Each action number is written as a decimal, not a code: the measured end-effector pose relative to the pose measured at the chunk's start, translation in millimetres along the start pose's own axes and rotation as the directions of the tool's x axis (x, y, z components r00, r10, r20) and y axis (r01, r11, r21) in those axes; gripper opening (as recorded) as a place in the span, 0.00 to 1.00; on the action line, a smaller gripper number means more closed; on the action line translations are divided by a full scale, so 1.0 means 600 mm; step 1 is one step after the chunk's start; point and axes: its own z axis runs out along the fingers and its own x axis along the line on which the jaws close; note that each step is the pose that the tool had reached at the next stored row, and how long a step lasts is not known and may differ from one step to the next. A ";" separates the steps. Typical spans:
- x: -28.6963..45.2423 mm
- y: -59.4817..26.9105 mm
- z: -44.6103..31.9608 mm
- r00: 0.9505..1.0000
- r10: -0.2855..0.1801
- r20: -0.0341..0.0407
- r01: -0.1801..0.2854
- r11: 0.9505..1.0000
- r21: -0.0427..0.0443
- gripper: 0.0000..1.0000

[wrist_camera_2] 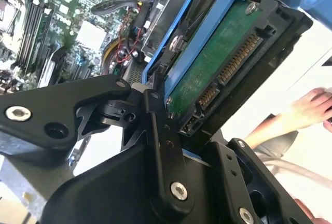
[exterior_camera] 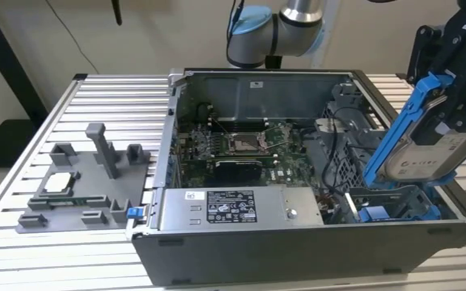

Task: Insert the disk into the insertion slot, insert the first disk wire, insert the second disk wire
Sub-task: 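Insert the disk into the insertion slot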

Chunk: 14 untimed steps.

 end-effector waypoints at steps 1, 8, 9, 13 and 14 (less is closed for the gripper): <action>0.000 0.000 0.001 1.000 0.000 0.000 0.000 1.000 0.000 0.00; 0.000 0.000 0.011 1.000 0.001 0.000 -0.001 1.000 0.000 0.00; 0.000 -0.001 0.012 1.000 0.001 0.000 -0.001 1.000 0.000 0.00; 0.000 -0.001 0.017 1.000 0.002 0.000 -0.002 1.000 0.000 0.00; 0.000 -0.001 0.019 1.000 0.002 0.000 -0.002 1.000 0.000 0.00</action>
